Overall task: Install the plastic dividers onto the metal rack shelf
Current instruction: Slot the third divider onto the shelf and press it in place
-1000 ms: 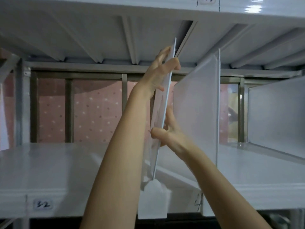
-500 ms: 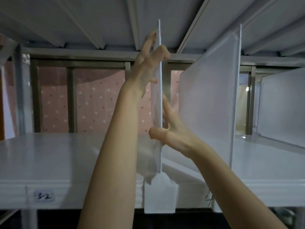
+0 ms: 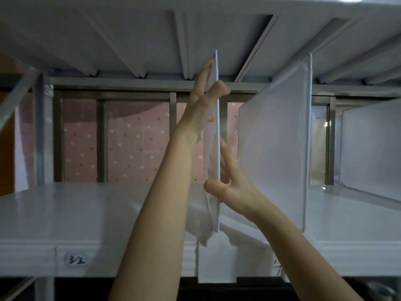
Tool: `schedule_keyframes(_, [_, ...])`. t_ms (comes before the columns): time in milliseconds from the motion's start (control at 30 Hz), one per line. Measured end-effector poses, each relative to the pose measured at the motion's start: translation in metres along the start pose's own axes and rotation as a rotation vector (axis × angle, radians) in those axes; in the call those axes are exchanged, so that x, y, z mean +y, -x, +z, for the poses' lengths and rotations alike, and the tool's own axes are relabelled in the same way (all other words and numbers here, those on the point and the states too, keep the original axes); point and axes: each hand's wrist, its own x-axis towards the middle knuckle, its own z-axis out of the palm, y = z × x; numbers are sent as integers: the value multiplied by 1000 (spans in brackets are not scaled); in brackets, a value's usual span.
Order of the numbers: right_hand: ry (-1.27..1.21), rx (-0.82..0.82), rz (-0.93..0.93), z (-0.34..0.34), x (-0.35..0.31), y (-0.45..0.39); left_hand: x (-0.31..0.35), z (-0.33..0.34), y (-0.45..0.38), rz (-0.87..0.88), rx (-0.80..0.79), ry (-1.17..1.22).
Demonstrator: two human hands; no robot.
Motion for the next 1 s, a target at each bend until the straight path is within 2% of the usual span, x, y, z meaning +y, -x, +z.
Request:
schedule_keyframes(200, [190,16,123,-2,-4,19,19,-6,13,-141,-78,-89])
schedule_keyframes(333, [483,-95,168,-8,0,60,20,-7,44,-168,-135,-133])
schedule_keyframes(433, [806,-159,111,-12,6,91,-2,-13,97,-225,-242,-226])
schedule_keyframes(533, [1083,-151,-109,-8,17,112,-25,-20,156,-348,-358,-457])
schedule_keyframes(600, [1196,-112,-239,-2,27,117,-31,-20,185,-285,-452,-804])
schedule_keyframes(667, [1187,-67,-284,4,30,117,-30,-19,201,-109,-453,-1063])
schedule_keyframes(800, [1257,9,-309,8,35,117,-40,-19,212,32,-429,-1218])
schedule_keyframes(1000, [1267,-13,-310,6,35,121,-68,-31,219,133,-421,-1341])
